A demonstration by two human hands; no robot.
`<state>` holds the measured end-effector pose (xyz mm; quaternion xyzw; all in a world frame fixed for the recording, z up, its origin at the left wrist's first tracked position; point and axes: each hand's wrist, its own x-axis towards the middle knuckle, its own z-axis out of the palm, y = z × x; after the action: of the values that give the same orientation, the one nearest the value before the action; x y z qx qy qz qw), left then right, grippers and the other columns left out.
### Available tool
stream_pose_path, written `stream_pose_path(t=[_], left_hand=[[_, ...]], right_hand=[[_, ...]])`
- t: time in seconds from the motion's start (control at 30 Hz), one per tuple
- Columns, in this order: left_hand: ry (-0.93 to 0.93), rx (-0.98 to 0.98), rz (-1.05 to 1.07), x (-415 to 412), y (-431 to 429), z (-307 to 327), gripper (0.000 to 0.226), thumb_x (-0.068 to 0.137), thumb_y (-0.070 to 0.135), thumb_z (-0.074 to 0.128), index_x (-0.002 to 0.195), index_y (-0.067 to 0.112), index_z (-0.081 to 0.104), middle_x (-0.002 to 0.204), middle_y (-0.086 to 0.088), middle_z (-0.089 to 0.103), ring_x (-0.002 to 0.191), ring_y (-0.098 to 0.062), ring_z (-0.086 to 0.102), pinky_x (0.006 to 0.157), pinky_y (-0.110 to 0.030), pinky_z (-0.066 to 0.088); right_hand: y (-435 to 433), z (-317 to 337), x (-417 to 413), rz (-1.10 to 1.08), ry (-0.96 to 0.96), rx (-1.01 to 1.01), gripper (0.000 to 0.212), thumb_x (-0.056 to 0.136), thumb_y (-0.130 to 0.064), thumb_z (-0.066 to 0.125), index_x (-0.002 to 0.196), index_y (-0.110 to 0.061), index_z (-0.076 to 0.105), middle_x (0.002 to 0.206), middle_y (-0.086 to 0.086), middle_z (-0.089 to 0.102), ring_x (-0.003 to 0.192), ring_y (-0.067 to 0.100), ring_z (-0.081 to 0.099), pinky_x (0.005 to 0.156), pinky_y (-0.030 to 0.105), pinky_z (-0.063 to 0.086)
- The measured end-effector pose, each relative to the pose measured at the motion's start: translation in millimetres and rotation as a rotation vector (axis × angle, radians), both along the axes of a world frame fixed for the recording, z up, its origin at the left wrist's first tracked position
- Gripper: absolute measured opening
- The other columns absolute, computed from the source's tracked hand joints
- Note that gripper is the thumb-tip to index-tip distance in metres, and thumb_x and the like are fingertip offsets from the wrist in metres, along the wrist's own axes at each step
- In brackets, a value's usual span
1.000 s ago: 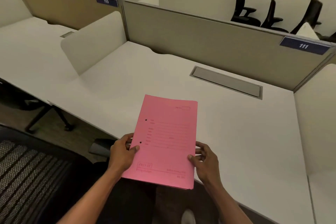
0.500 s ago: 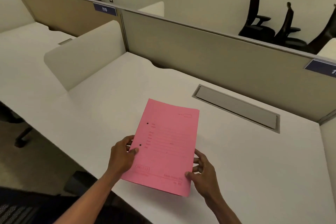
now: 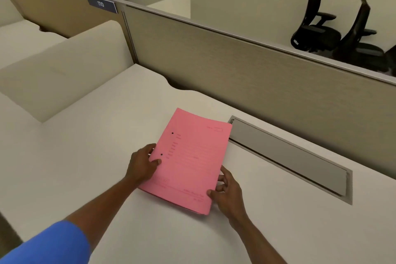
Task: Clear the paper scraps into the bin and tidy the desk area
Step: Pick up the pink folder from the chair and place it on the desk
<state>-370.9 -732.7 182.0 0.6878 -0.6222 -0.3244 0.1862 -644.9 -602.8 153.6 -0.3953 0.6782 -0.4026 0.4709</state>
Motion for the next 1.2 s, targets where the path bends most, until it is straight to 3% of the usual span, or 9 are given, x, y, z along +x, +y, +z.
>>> stream_pose_path(t=[0.13, 0.33, 0.53, 0.73, 1.0, 1.2], left_hand=[[-0.059, -0.015, -0.028, -15.3, -60.2, -3.2, 0.062, 0.088, 0.014, 0.082, 0.146, 0.011, 0.061, 0.137, -0.015, 0.071, 0.122, -0.035, 0.070, 0.109, -0.042, 0.052], [-0.141, -0.036, -0.061, -28.6, -123.0, -10.7, 0.056, 0.088, 0.014, 0.081, 0.141, 0.014, 0.064, 0.133, -0.011, 0.074, 0.120, -0.034, 0.070, 0.105, -0.042, 0.054], [-0.223, -0.048, -0.100, -39.7, -160.2, -23.3, 0.061, 0.089, 0.014, 0.080, 0.147, 0.010, 0.059, 0.138, -0.015, 0.070, 0.126, -0.037, 0.065, 0.108, -0.044, 0.052], [-0.342, -0.059, -0.151, -52.6, -184.5, -32.7, 0.063, 0.092, 0.018, 0.077, 0.149, 0.005, 0.055, 0.136, -0.020, 0.063, 0.128, -0.040, 0.059, 0.109, -0.046, 0.047], [-0.502, -0.053, -0.199, -65.9, -197.4, -31.8, 0.042, 0.094, 0.025, 0.070, 0.131, 0.004, 0.065, 0.123, -0.017, 0.063, 0.124, -0.037, 0.058, 0.099, -0.051, 0.057], [-0.554, -0.029, -0.205, -72.5, -200.9, -34.3, 0.043, 0.098, 0.026, 0.066, 0.134, 0.005, 0.060, 0.133, -0.017, 0.055, 0.131, -0.035, 0.050, 0.101, -0.051, 0.056]], right_hand=[[-54.7, -4.1, -8.9, -0.010, -0.013, -0.014, 0.092, 0.075, 0.007, 0.080, 0.154, -0.031, 0.050, 0.107, -0.002, 0.070, 0.090, 0.013, 0.070, 0.088, 0.046, 0.066], [-112.1, -9.3, -13.3, 0.007, -0.024, -0.021, 0.088, 0.080, 0.004, 0.082, 0.153, -0.028, 0.046, 0.117, -0.001, 0.070, 0.106, 0.015, 0.072, 0.089, 0.043, 0.066], [-139.1, -17.6, -11.6, -0.025, 0.008, 0.006, 0.086, 0.081, 0.005, 0.083, 0.153, -0.024, 0.046, 0.124, 0.002, 0.069, 0.111, 0.020, 0.072, 0.093, 0.048, 0.065], [-155.2, -22.6, -4.8, -0.074, 0.143, 0.009, 0.067, 0.081, -0.001, 0.086, 0.138, -0.020, 0.057, 0.125, 0.004, 0.074, 0.113, 0.026, 0.074, 0.097, 0.044, 0.063], [-172.0, -27.6, 2.3, -0.098, 0.285, 0.019, 0.055, 0.079, -0.010, 0.090, 0.127, -0.015, 0.063, 0.124, 0.005, 0.072, 0.115, 0.026, 0.071, 0.100, 0.044, 0.061], [-176.6, -26.7, 6.4, -0.103, 0.410, 0.064, 0.046, 0.083, -0.016, 0.088, 0.124, -0.015, 0.066, 0.124, 0.008, 0.067, 0.117, 0.029, 0.069, 0.097, 0.042, 0.062]])
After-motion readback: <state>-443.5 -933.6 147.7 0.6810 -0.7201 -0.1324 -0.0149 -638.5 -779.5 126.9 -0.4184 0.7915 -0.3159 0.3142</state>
